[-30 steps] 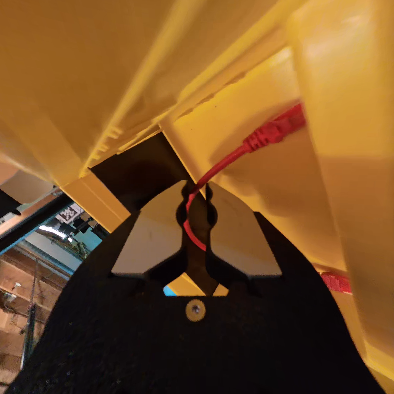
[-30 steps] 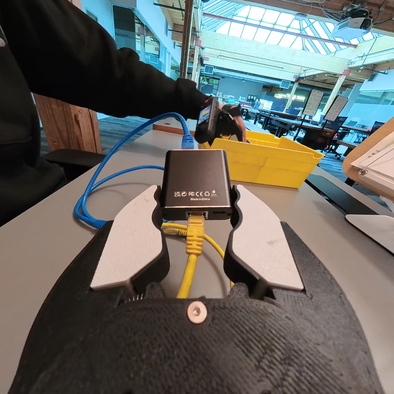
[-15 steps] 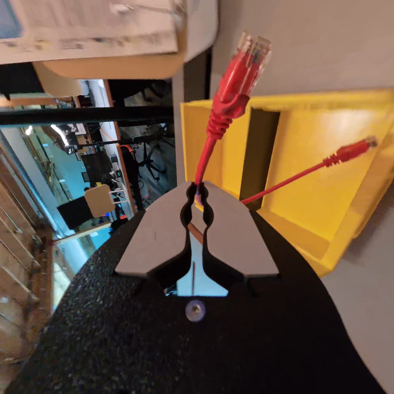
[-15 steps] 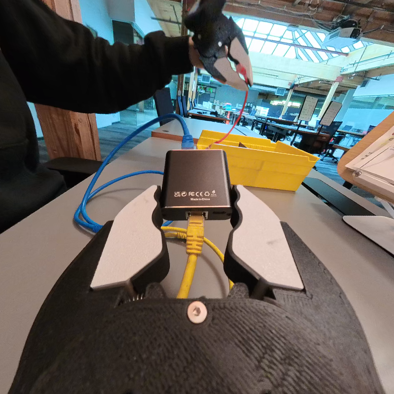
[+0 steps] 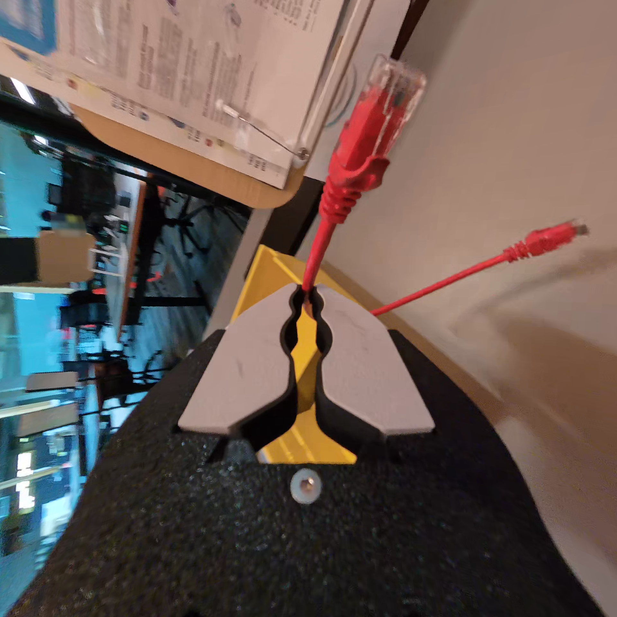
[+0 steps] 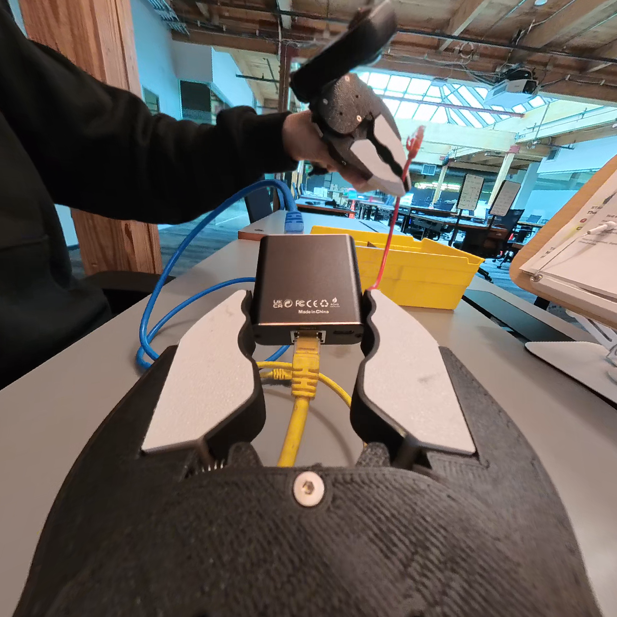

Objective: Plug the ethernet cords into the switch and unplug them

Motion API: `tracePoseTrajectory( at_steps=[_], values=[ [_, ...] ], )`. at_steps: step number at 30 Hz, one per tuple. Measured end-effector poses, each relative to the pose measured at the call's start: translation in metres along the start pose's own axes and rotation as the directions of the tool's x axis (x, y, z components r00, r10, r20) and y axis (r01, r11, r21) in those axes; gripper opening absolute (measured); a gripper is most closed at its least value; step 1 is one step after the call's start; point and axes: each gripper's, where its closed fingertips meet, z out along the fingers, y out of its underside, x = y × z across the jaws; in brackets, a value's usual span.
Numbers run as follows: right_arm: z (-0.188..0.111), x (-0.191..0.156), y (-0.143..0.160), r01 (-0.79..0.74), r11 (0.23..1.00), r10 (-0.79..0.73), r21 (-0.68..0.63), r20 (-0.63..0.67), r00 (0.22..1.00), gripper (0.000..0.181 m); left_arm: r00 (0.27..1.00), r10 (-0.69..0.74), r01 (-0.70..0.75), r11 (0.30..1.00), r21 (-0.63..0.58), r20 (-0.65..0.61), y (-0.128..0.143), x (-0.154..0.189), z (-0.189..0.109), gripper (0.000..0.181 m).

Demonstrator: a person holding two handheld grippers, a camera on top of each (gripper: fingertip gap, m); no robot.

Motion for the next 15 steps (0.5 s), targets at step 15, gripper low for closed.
tracePoseTrajectory(
  at_steps=[15],
  values=[
    [-0.002,-0.003,0.002,-0.009,1.0,0.01,-0.026,0.026,1.0,0.062,0.822,-0.34,0.169,0.912,-0.375,-0.456,0.013,0.122,0.073,0.034]
  ],
)
